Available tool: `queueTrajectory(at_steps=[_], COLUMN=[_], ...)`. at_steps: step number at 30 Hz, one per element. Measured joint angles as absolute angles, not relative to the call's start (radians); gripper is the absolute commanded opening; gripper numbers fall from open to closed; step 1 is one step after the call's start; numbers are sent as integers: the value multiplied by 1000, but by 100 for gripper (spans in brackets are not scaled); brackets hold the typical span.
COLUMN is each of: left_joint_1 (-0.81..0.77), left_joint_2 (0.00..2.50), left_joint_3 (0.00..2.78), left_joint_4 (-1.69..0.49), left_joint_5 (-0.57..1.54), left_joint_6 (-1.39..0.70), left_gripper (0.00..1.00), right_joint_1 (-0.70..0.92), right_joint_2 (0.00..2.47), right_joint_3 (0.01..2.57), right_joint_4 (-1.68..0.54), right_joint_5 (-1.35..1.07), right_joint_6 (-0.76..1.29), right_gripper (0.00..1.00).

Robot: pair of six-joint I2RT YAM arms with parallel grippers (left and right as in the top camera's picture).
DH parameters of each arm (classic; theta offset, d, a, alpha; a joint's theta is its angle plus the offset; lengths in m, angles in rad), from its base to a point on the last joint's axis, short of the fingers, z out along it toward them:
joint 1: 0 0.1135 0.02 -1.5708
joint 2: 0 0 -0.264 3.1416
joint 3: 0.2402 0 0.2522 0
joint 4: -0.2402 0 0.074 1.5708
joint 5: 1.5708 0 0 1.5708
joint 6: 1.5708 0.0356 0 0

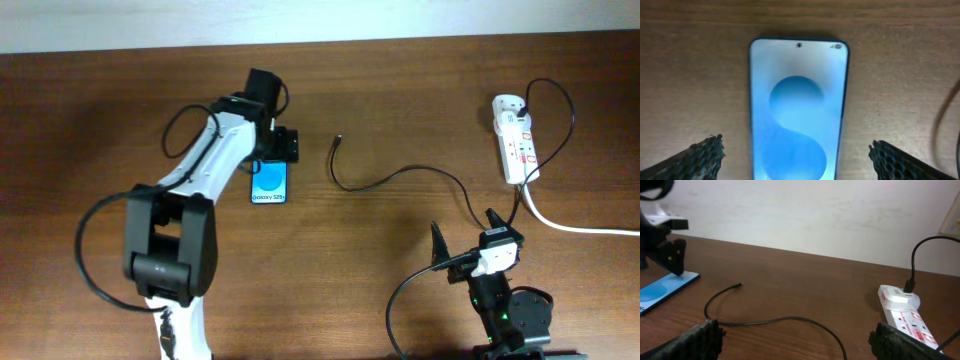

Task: Plug charger to phone and switch on socket
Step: 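Move the left gripper over the blue phone and lower onto it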

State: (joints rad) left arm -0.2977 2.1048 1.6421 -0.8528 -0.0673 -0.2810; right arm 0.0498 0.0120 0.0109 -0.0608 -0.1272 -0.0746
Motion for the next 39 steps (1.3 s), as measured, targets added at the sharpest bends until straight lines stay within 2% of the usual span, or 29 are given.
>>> queueTrajectory(at_steps=[16,34,39], left_joint_1=[-317,-271,-268], left_joint_2=[2198,2200,2217], left_joint_3=[1642,1642,1654], left_joint_4=[-803,-816,-819], left_joint_5=[-109,-36,-18], left_joint_6=[-289,-334,-336], left_gripper=[99,100,89], right_joint_1=[50,50,50], right_joint_2=[12,12,12], right_joint_3=[11,11,11], right_joint_4=[-61,-60,-61], right_joint_5=[-128,-127,-128], right_joint_6=[-75,-75,-75], right_gripper=[98,98,98])
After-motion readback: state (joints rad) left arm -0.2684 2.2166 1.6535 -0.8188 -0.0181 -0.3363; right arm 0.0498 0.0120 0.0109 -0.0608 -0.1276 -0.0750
